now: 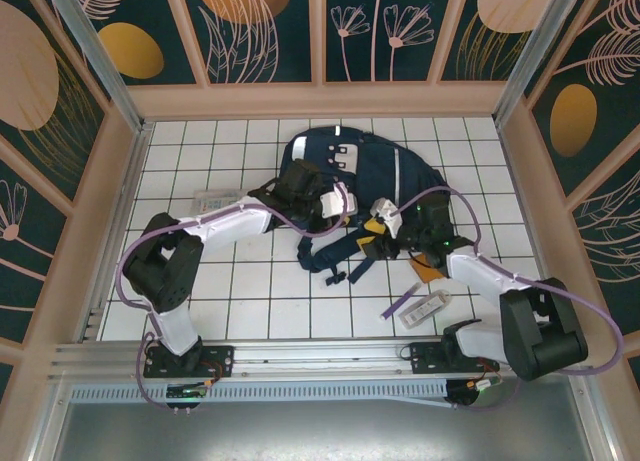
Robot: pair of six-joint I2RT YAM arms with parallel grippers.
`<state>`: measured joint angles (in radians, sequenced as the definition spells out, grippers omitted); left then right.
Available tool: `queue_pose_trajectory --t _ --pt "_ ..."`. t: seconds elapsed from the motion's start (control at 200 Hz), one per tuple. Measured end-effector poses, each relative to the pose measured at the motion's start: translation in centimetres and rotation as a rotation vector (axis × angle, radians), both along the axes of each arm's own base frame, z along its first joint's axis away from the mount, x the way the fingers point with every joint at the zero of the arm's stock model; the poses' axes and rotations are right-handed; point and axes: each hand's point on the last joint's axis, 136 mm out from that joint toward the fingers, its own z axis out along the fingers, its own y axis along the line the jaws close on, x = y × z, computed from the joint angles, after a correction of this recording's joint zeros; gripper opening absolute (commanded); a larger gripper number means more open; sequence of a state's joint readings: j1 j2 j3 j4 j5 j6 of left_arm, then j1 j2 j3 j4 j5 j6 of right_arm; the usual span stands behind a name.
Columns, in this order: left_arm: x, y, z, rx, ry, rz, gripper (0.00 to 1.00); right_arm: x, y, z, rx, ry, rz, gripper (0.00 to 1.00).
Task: Pack books, pencil case, and school supplies into a backpack
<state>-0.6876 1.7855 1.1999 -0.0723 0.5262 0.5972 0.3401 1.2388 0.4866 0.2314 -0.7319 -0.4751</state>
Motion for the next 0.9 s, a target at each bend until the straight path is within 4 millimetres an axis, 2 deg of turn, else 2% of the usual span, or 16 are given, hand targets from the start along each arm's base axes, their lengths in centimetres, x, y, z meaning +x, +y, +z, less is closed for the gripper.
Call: queue_pose_trajectory --t 0.22,0.475,0.545,0.696,0.861,0.901 --pt "0.4 0.2 2.5 -0.086 0.051 0.044 0.00 2.0 -1.6 -0.9 -0.077 -0.204 -0.162 0.54" --pt "0.6 -0.4 3.8 -0.189 0.124 0.087 0.00 4.0 -0.4 0.7 -0.057 -0.361 -0.258 0.46" --pt "0.7 -0.4 3.9 -0.199 0.142 0.101 0.00 4.3 -0.2 0.7 -0.051 -0.380 -0.284 0.41" --pt "0.8 -0.4 4.0 -0.205 0.151 0.109 0.00 5.1 -0.4 1.3 -0.036 -0.418 -0.351 0.15" --pt "0.9 -0.6 4.2 -0.215 0.145 0.106 0.00 5.4 -0.7 1.9 0.004 -0.436 -0.391 0.00" --pt "0.9 -0.6 4.2 -0.217 0.147 0.109 0.00 5.3 -0.6 2.0 0.007 -0.438 -0.388 0.00"
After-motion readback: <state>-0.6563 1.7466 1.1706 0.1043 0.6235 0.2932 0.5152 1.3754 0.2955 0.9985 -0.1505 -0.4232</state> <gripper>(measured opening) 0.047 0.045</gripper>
